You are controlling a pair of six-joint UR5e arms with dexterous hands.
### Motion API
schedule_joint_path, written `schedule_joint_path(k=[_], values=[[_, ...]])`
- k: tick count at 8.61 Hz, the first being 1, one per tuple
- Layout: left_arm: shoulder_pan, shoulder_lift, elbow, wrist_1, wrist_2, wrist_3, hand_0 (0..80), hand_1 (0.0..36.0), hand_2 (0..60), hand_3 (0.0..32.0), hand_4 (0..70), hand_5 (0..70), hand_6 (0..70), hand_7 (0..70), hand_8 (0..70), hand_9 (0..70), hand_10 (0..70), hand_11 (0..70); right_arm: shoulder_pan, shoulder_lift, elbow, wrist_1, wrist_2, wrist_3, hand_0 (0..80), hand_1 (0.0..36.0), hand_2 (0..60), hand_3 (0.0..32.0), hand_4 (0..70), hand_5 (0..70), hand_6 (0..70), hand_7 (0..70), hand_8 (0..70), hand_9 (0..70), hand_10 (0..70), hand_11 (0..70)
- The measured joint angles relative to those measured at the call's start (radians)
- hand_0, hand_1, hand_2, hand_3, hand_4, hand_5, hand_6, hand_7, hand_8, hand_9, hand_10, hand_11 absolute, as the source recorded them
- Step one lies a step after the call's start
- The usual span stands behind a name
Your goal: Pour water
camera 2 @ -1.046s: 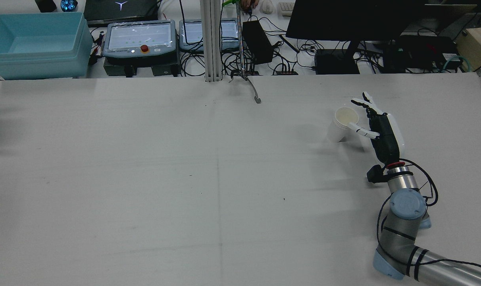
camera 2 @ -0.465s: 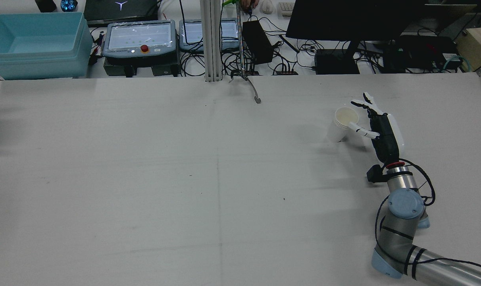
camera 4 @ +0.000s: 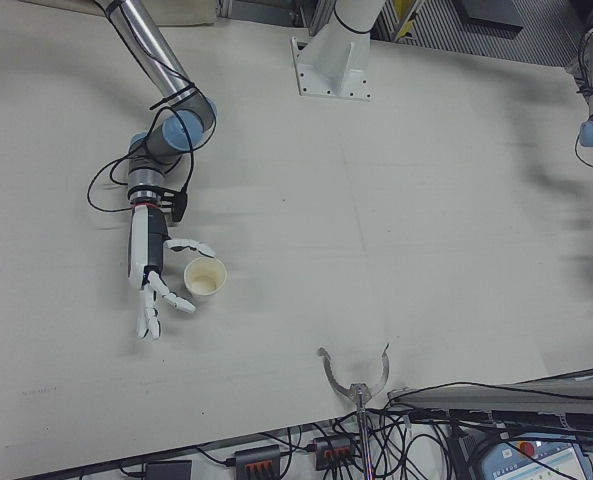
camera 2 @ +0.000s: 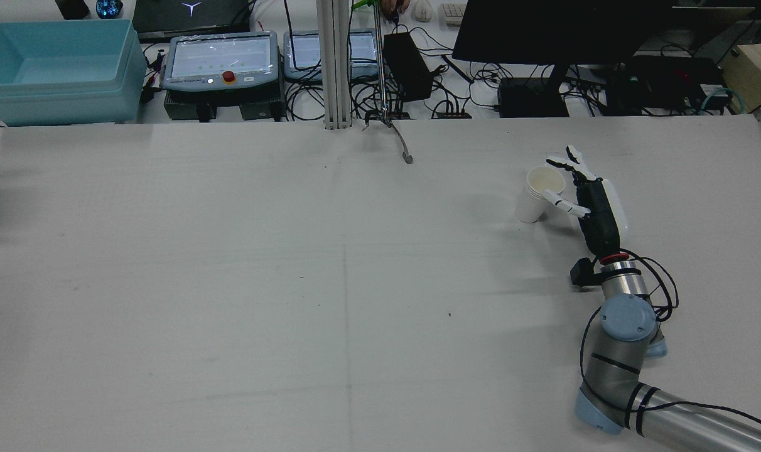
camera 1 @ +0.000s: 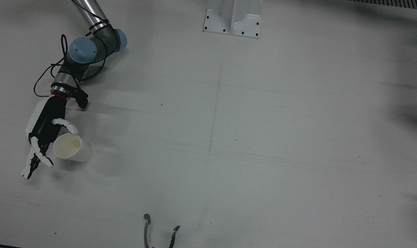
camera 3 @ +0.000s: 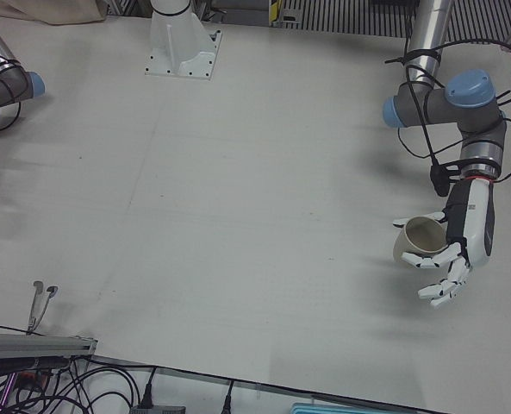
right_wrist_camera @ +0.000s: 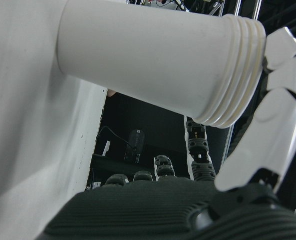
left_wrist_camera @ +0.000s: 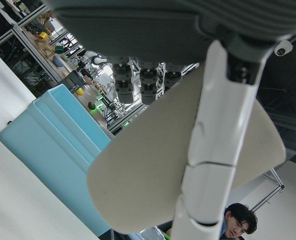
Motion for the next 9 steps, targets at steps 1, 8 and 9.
schedule_joint_path(k=[1,8,9], values=[[0.0,0.0,0.001,0.0,0.0,0.0,80.0,21.7,0.0,0.0,49.6,34.5,13.4,29.9,12.3,17.3,11.2,18.2,-0.002,0.006,-0.006,0.0,-0.001,-0.001,45.4,12.8,19.1,0.0,17.9,16.1,5.1,9.3,0.0,0.4,0.0,0.0],[-0.003,-0.001,0.001,0.001,-0.001,0.0,80.0,22.1,0.0,0.0,49.0,34.4,13.3,29.5,12.1,16.9,11.1,18.1,-0.019,0.021,-0.011,-0.003,-0.002,-0.002,45.9,13.9,22.0,0.0,23.2,18.6,6.7,12.5,0.3,1.1,0.0,0.0],[-0.006,-0.001,0.001,0.001,0.0,0.0,80.0,22.1,0.0,0.0,49.2,34.4,13.3,29.6,12.1,16.9,11.1,18.1,-0.019,0.022,-0.012,-0.003,-0.002,-0.001,46.0,14.1,22.1,0.0,23.7,18.5,6.9,12.8,0.3,1.1,0.0,0.0]])
